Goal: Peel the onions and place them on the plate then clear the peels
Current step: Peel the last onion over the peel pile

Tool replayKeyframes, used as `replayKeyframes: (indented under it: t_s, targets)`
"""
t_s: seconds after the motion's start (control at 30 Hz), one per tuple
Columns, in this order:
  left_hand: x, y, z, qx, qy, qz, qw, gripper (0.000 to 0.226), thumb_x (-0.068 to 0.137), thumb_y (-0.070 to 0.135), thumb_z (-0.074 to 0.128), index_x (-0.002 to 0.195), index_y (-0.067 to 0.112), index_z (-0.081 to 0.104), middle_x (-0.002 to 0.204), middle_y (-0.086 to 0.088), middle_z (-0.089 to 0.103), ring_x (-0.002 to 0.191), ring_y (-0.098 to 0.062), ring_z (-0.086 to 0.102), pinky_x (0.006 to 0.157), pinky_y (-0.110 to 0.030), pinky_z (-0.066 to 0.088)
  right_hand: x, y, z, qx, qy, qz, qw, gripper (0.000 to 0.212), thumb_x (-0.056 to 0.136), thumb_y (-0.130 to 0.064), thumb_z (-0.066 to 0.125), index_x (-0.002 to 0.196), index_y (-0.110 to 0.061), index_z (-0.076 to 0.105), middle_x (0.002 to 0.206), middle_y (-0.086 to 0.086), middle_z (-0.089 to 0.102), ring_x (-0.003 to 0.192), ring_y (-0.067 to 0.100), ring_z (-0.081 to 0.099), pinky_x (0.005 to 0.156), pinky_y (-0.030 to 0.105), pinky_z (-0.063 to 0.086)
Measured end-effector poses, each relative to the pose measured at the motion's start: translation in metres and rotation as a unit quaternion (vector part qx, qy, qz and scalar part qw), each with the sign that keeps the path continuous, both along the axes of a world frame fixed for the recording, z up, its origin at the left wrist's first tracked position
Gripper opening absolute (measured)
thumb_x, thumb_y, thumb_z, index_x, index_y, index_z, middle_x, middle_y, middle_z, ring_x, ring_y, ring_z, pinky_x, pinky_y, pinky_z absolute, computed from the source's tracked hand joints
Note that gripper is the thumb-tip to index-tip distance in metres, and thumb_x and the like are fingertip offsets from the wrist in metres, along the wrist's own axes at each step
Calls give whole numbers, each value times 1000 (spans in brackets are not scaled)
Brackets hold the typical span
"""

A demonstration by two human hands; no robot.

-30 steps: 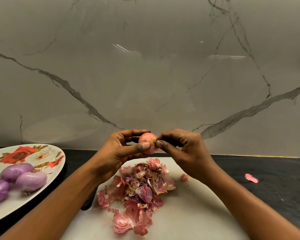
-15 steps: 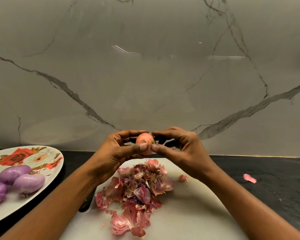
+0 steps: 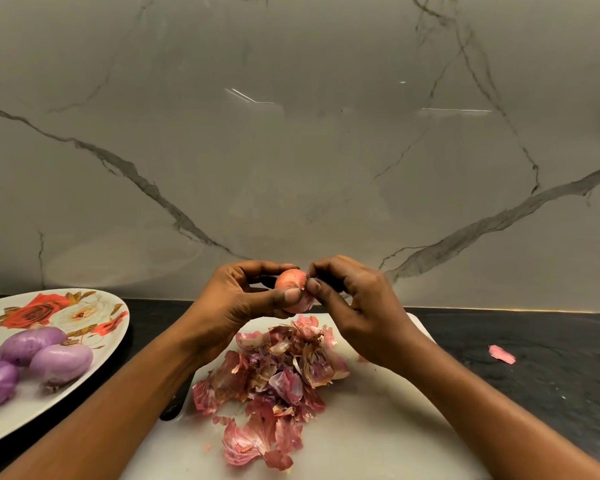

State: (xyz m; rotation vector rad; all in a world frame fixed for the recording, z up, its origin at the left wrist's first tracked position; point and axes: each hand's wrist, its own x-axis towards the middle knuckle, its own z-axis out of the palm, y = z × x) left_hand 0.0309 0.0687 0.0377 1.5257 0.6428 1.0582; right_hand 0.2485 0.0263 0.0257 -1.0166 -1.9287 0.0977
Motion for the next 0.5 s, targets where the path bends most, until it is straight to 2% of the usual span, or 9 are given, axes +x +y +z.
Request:
replayKeyframes:
  t_s: [0.1, 0.17, 0.27, 0.37, 0.43, 0.5]
  targets:
    - [-1, -1, 1, -10, 0, -27, 1000, 81, 37, 49, 106, 109, 21, 83, 112, -5, 78, 104, -30, 77, 78, -32, 64, 1, -1, 5, -66, 108, 8, 992, 8, 107, -20, 58, 107, -18, 66, 87, -8, 66, 81, 15, 62, 71, 35, 56]
    - [-1, 0, 1, -18, -3, -32, 999, 82, 35, 48, 107, 110, 21, 84, 111, -4, 78, 104, -29, 77, 78, -31, 64, 8, -2, 11, -86, 159, 15, 983, 7, 104, -19, 64, 106, -19, 71, 86, -8, 71, 80, 11, 67, 71, 31, 58]
    - [-2, 1, 1, -26, -17, -29, 999, 83, 35, 46, 107, 110, 18, 83, 112, -5, 77, 103, -30, 77, 77, -31, 64, 17, -4, 15, -104, 171, 37, 979, 9, 93, -11, 79, 101, -11, 80, 92, -3, 80, 88, 14, 77, 79, 28, 62]
    - [-1, 1, 1, -29, -17, -25, 999, 76, 44, 39, 106, 113, 17, 82, 115, -5, 76, 102, -33, 77, 76, -33, 65, 20, -6, 15, -110, 158, 60, 979, 13, 88, -5, 83, 100, -10, 82, 93, 2, 81, 89, 22, 78, 79, 38, 66]
    - [0, 0, 1, -36, -20, -27, 999, 59, 61, 24, 96, 116, 14, 80, 119, -9, 75, 101, -36, 77, 77, -36, 66, 20, -5, 14, -105, 138, 57, 983, 20, 88, -8, 84, 106, -15, 81, 98, -4, 79, 93, 21, 75, 79, 42, 66]
    - [1, -2, 1, -40, -24, -34, 998, 47, 70, 11, 85, 117, 12, 79, 117, -9, 76, 103, -37, 77, 79, -39, 66, 20, -4, 14, -112, 119, 56, 985, 35, 88, -19, 86, 121, -23, 77, 107, -12, 74, 101, 18, 71, 81, 40, 65]
